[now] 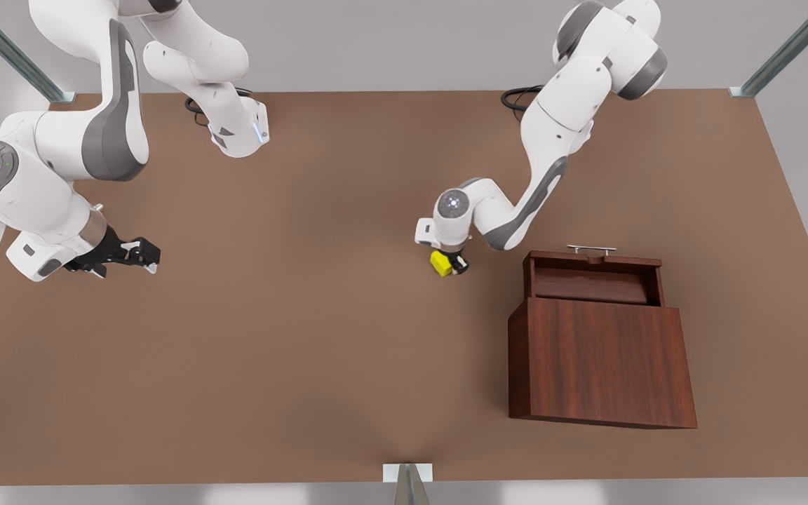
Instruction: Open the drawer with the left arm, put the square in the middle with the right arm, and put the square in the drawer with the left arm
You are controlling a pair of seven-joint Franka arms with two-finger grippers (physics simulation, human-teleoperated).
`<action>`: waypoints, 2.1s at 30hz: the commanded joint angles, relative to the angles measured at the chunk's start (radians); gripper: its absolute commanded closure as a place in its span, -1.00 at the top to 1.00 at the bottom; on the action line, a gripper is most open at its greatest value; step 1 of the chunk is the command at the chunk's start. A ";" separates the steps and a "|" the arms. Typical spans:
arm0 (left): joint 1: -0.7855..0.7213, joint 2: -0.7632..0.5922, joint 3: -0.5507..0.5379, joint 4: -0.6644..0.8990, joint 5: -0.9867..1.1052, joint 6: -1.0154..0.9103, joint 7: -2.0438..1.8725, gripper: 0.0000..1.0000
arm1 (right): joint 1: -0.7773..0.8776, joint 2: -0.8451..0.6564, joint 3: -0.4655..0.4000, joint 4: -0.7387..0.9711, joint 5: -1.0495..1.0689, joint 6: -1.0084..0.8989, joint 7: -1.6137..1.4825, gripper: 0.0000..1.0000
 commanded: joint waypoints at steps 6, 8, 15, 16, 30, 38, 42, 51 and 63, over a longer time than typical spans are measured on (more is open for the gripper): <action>0.008 -0.008 0.000 0.000 -0.127 -0.005 0.002 0.34 | 0.000 0.000 0.000 0.000 0.000 0.002 0.000 1.00; 0.008 -0.008 0.000 0.002 -0.127 -0.007 0.000 0.34 | 0.000 0.000 0.000 0.002 0.000 0.002 0.000 1.00; 0.008 -0.028 0.000 0.005 -0.136 -0.022 -0.004 0.25 | -0.002 0.000 0.000 0.000 0.002 0.000 0.000 1.00; 0.008 -0.052 0.000 0.006 -0.176 -0.039 -0.006 0.25 | -0.002 0.000 0.000 0.000 0.002 0.000 0.000 1.00; 0.131 -0.422 0.221 0.233 -0.417 -0.646 -0.630 0.28 | -0.002 0.000 -0.002 0.000 0.002 0.000 0.000 1.00; 0.269 -0.400 0.225 0.146 -0.391 -0.634 -0.193 0.28 | -0.002 0.001 -0.002 0.000 0.002 0.000 0.000 1.00; 0.330 -0.377 0.225 0.148 -0.354 -0.613 -0.118 0.28 | -0.002 0.001 -0.002 0.000 0.002 0.002 0.000 1.00; 0.347 -0.356 0.229 0.148 -0.354 -0.582 -0.122 1.00 | -0.003 0.001 -0.002 0.000 0.003 0.000 0.000 1.00; 0.318 -0.393 0.198 0.602 -0.277 -1.111 0.123 1.00 | -0.005 0.001 -0.002 0.000 0.003 0.000 0.000 1.00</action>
